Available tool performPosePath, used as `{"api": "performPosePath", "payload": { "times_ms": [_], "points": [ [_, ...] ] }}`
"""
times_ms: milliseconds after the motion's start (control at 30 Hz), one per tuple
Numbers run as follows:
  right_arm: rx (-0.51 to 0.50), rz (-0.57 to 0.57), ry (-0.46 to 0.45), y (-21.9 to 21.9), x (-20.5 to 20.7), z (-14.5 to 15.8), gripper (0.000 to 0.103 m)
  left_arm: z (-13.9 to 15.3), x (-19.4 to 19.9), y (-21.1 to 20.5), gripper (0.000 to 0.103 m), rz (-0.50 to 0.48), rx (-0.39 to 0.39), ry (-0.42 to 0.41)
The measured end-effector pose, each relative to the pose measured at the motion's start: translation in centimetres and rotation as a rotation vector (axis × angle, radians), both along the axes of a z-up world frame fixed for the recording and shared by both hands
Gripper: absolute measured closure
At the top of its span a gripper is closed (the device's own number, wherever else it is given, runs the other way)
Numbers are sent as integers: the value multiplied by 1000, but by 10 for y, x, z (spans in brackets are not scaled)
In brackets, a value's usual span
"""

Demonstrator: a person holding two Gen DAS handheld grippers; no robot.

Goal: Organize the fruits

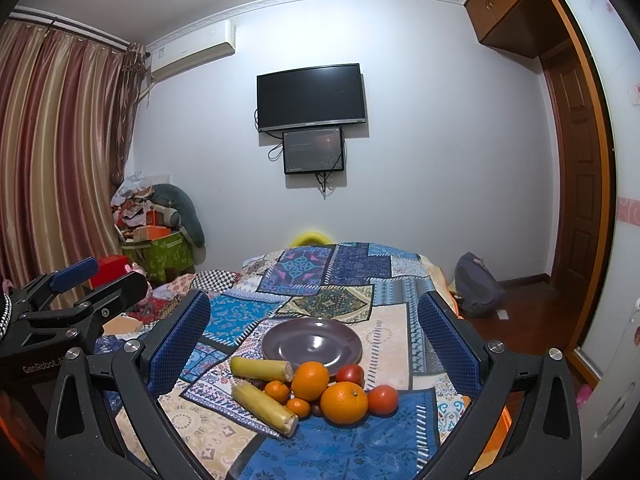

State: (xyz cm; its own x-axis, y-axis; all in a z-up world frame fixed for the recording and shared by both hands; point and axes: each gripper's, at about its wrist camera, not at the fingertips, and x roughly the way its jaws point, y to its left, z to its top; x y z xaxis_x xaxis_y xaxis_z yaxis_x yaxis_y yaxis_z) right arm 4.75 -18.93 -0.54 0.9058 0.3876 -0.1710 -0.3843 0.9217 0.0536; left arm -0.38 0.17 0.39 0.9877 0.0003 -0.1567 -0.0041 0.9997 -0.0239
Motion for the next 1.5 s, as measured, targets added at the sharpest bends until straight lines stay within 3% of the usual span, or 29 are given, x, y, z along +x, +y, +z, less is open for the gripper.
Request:
{"api": "performPosePath", "payload": {
  "times_ms": [800, 1200, 1367, 1500],
  "points": [
    [11, 0, 6, -3, 2, -4, 0, 1, 1, -5, 0, 3, -6, -4],
    [24, -1, 63, -4, 16, -13, 0, -5, 13, -2, 0, 0, -17, 39],
    [9, -29, 118, -6, 29, -25, 0, -16, 30, -1, 16, -9, -30, 109],
    [-1, -35, 178, -9, 41, -36, 10, -26, 48, 0, 22, -10, -42, 178]
  ]
}}
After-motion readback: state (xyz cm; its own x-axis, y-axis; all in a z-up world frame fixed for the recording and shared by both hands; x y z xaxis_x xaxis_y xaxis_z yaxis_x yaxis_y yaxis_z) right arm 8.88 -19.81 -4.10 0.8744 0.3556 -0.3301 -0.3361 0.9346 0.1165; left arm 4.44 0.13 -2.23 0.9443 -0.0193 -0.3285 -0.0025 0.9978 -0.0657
